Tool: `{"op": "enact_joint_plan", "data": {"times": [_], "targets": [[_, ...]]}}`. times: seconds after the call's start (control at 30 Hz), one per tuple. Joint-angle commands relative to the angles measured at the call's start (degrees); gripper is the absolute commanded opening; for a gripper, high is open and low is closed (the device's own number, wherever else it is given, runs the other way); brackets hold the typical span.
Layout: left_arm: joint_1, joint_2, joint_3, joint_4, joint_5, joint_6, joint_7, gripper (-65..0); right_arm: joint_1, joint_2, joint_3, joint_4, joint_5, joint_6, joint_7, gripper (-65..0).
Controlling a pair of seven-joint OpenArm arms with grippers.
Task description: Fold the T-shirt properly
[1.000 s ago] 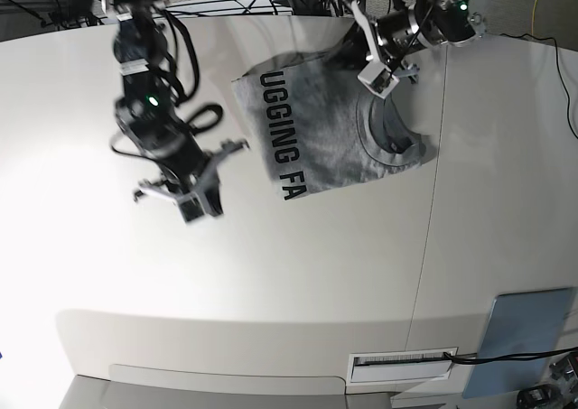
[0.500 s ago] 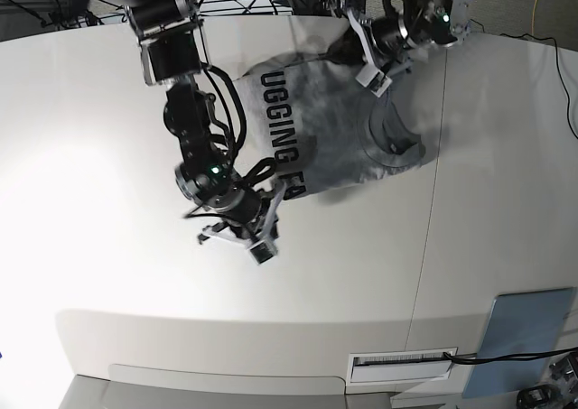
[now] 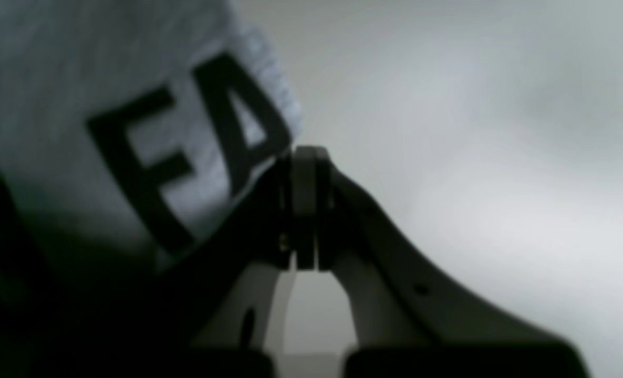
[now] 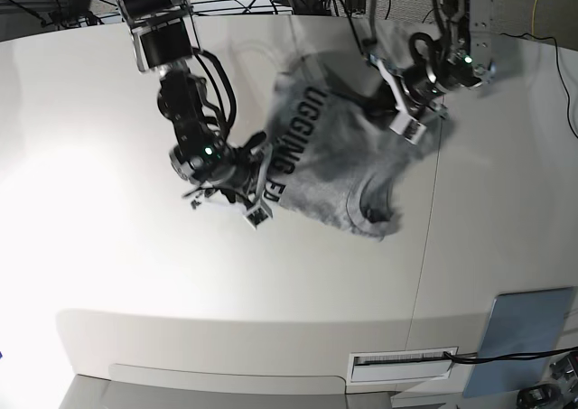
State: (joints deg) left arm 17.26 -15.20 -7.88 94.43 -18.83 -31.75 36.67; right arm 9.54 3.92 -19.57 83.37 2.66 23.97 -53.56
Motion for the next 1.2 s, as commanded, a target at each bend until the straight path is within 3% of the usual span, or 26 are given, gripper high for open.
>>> {"op": "enact_joint_plan", "data": {"times": [0.0,0.53,0.67,0.8,1.0,1.17], "targets": [[-0.48,-1.22,-0.33,-0.11,2.62,1.38,0.81,-65.0,-0.26,0.24,0.07,2.32,0.37,0.35,-0.22,-65.0],[-10.62,-0.81,-0.13,-6.69,-2.49,2.19,-3.28,-65.0,-21.38,0.68,0.02,23.41,1.6,0.46,-0.9,-65.0],[-11.56,-0.92,-0.13,-6.36,-2.73,1.79,-3.28,-65.0,-25.35,0.74,0.17,28.17,-1.44,-0.22,-0.94,-65.0],[-10.32,-1.36,-0.44,-3.61,-5.75,1.99,-2.64,-65.0,-28.3,2.78,0.2,33.81,-4.92,-4.83,-0.79,-65.0],[-4.0,-3.21,-3.98,4.5,-8.52,3.67,-2.67,-65.0,-32.63,10.29,3.52,40.87,-6.1,-16.04,0.5,-65.0],[4.42,-3.21,-11.78,10.8,-10.88,1.31,-2.67,-65.0,-39.3,14.64,12.02,44.19,-2.38,-18.73,1.01,-65.0]]}}
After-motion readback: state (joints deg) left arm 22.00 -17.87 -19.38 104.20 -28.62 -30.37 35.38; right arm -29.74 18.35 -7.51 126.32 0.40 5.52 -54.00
